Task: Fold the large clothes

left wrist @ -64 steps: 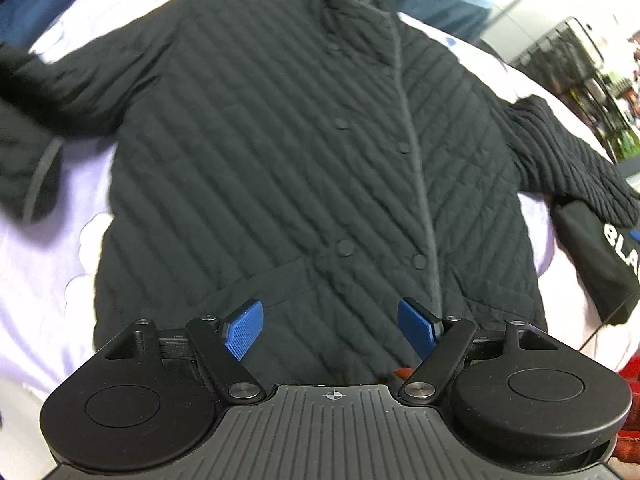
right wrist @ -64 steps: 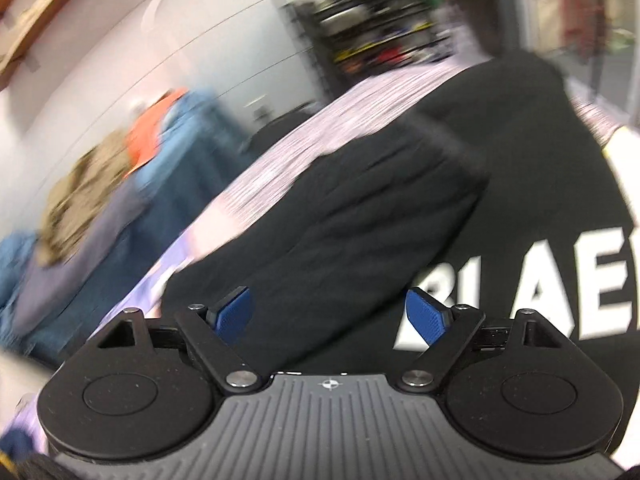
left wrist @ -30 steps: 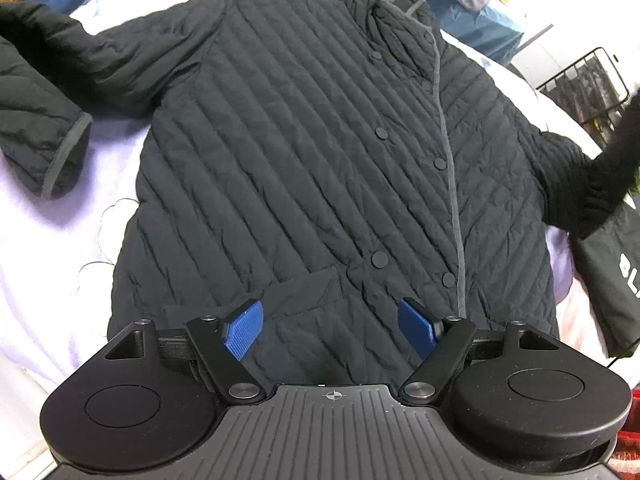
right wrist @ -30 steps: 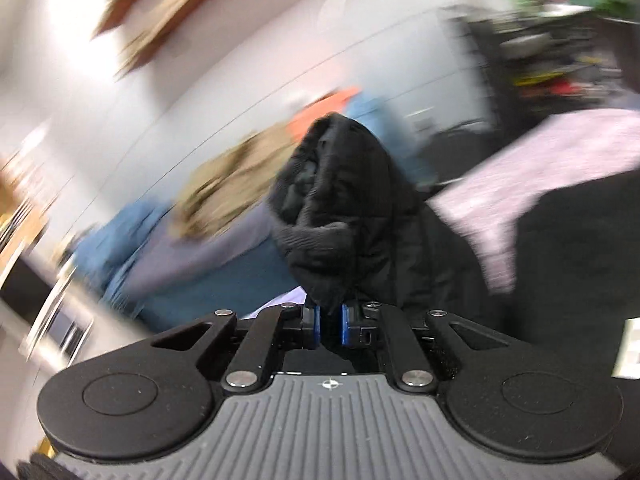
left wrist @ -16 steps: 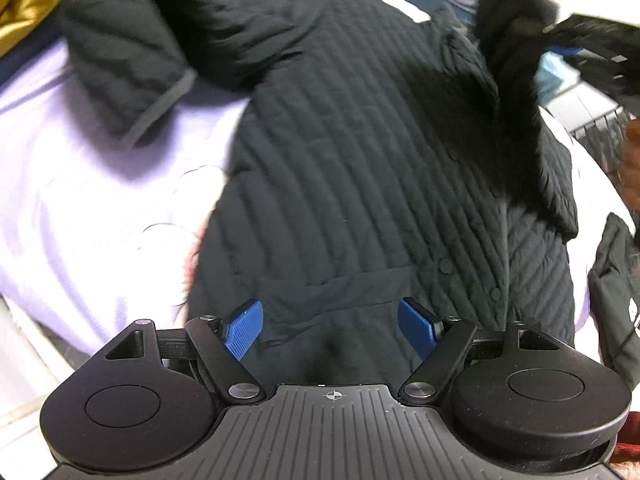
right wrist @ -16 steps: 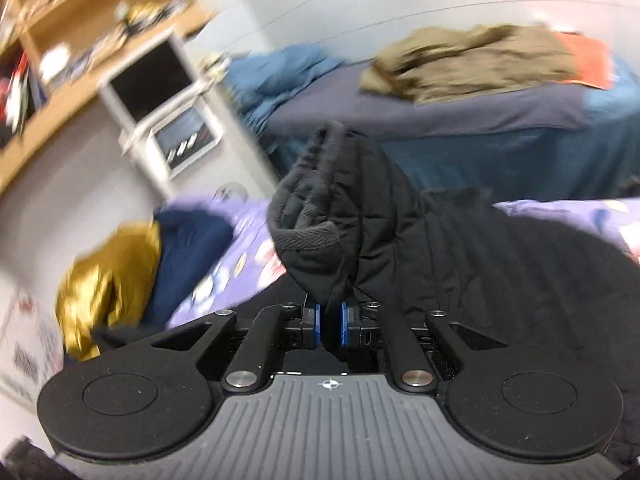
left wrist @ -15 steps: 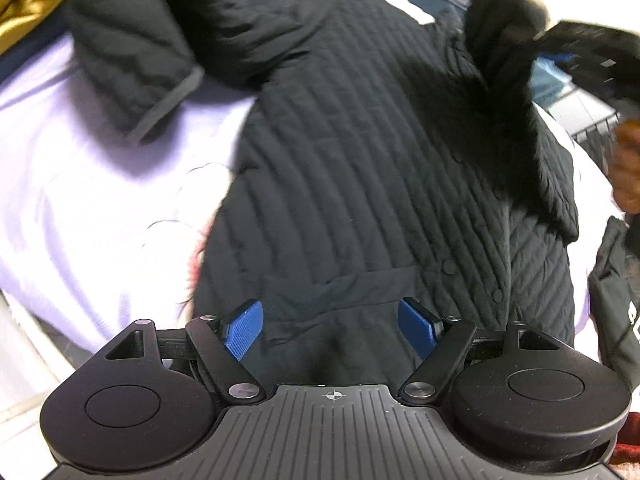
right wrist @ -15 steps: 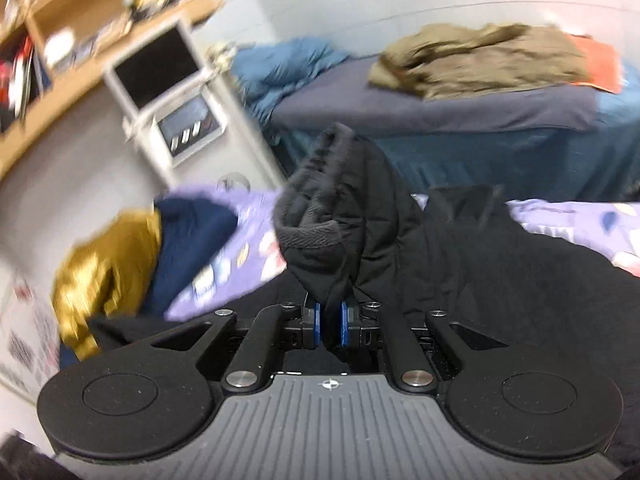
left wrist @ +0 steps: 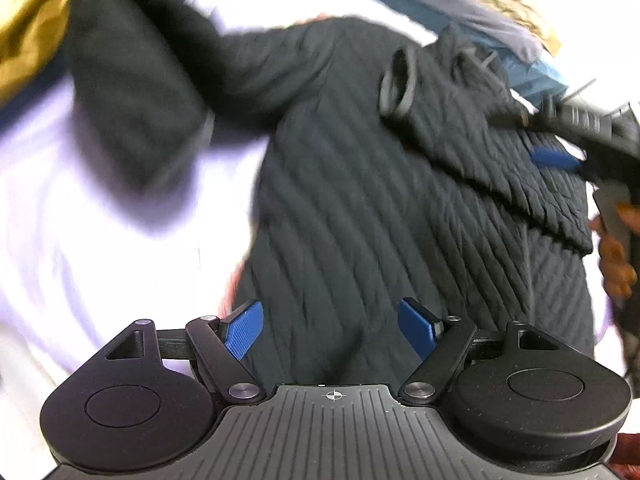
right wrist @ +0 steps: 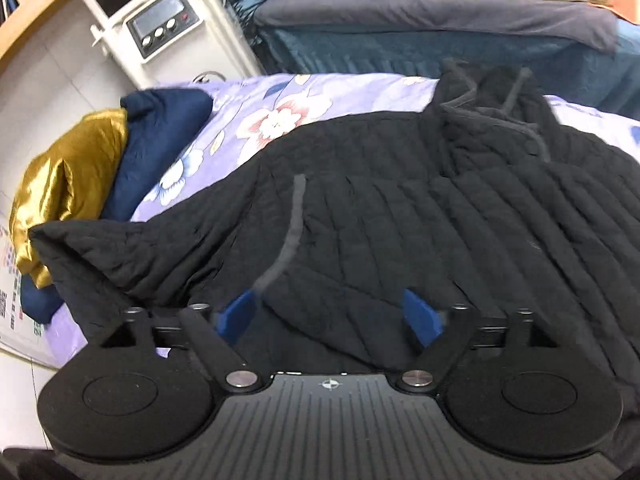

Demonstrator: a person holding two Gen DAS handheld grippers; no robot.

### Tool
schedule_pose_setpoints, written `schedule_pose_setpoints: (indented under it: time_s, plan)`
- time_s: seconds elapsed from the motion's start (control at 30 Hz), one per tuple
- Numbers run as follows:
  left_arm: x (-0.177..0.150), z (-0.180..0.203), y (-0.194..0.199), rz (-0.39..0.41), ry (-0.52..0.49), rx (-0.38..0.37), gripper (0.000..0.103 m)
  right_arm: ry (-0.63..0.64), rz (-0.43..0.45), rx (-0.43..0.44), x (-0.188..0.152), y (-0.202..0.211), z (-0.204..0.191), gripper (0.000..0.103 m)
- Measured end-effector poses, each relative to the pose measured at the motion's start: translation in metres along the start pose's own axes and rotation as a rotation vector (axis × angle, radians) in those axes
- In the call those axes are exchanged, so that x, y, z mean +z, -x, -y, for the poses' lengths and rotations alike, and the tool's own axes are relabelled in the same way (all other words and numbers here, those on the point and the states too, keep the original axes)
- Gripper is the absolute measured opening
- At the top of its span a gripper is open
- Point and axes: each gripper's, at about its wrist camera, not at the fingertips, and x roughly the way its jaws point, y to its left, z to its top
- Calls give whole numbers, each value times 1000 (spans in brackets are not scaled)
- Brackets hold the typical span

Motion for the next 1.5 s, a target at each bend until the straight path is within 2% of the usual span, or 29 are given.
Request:
schedule_pose_setpoints:
  time_s: [0.03, 0.07, 0.13, 0.2, 0.27, 0.33, 0.43, 0.53, 0.6, 0.67, 0.73, 0.8, 0.97, 1.13, 1.33, 1.5]
  plan:
    - [7, 9, 0, 33, -59, 26, 103, -4, 11, -19, -4, 7, 6, 98]
    - [12, 17, -1, 55, -112, 48, 103, -6, 18, -51, -6, 12, 11, 100]
    - [23, 38, -8, 78, -224, 77, 103, -13, 13, -177, -14, 18, 29, 100]
    - [30, 52, -19, 81, -283, 63, 103, -27, -34, -311, -24, 21, 45, 100]
    - [35, 65, -32, 80, -301, 46, 103, -49, -80, -384, -38, 24, 63, 100]
    - [41, 78, -41, 103, -328, 31, 103, -80, -93, -424, -56, 31, 79, 102]
    - [56, 101, -44, 222, -404, 10, 103, -121, -129, -451, -76, 33, 94, 102]
    - [82, 122, -54, 296, -464, -49, 103, -149, -15, -444, -79, 52, 98, 102]
    - [100, 133, -73, 258, -465, -61, 103, -153, 42, -421, -71, 60, 100, 102]
    - [116, 138, -103, 154, -430, -19, 103, -153, 51, -404, -59, 57, 107, 103]
    - [126, 136, -135, 16, -373, 32, 103, -167, 16, -400, -51, 47, 120, 103]
    - [127, 131, -153, -41, -339, 37, 103, -196, -40, -399, -45, 34, 132, 103]
    - [126, 127, -165, -54, -330, 13, 103, -231, -178, -387, -44, 7, 148, 103]
    - [131, 124, -174, -88, -289, 8, 103, -229, -196, -415, -44, -8, 146, 103]
    - [132, 122, -176, -86, -290, 11, 103, -233, -172, -405, -48, -16, 153, 103]
    - [130, 126, -176, -78, -298, 21, 103, -230, -189, -414, -52, -14, 152, 103]
